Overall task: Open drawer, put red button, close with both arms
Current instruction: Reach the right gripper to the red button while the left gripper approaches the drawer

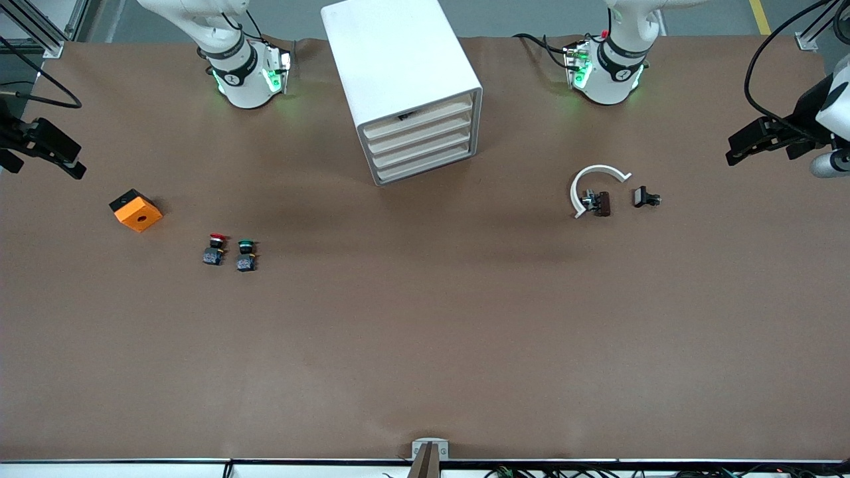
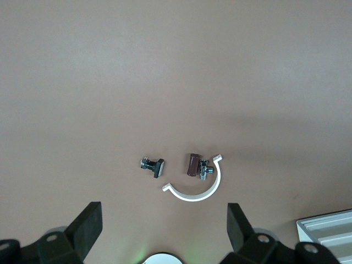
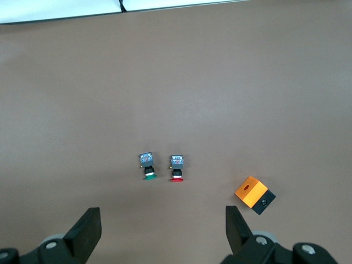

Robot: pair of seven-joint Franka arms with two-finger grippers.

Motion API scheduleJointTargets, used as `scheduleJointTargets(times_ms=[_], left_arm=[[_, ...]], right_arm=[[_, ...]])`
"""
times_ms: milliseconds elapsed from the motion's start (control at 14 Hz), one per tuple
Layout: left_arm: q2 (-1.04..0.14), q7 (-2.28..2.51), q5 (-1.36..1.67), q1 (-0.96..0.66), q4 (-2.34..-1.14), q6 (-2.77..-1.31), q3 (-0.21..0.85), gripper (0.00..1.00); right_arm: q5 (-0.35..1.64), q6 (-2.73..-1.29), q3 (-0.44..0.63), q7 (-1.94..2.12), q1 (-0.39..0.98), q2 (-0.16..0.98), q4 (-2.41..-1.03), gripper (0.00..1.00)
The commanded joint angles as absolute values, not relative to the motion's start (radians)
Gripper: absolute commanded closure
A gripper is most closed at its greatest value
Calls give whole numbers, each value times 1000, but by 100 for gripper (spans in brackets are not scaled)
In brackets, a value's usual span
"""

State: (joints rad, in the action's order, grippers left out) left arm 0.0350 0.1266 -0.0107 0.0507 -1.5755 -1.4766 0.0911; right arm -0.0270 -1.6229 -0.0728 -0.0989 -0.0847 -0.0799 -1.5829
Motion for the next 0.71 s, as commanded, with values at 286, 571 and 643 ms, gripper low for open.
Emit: scheduleJointTargets(times_ms=[286, 571, 643], left_arm=[[-4, 109, -5, 57, -1546, -1457, 95, 0], [-95, 120, 3, 46, -1546, -1476, 95, 0], [-118, 129, 6, 43, -1546, -1495, 100, 0]], right_arm=[[-57, -1614, -83, -87, -94, -49, -1592, 0], [-98, -1626, -83, -86, -95, 46, -1611, 0], [-118, -1637, -84, -86, -95, 57, -1633, 0]])
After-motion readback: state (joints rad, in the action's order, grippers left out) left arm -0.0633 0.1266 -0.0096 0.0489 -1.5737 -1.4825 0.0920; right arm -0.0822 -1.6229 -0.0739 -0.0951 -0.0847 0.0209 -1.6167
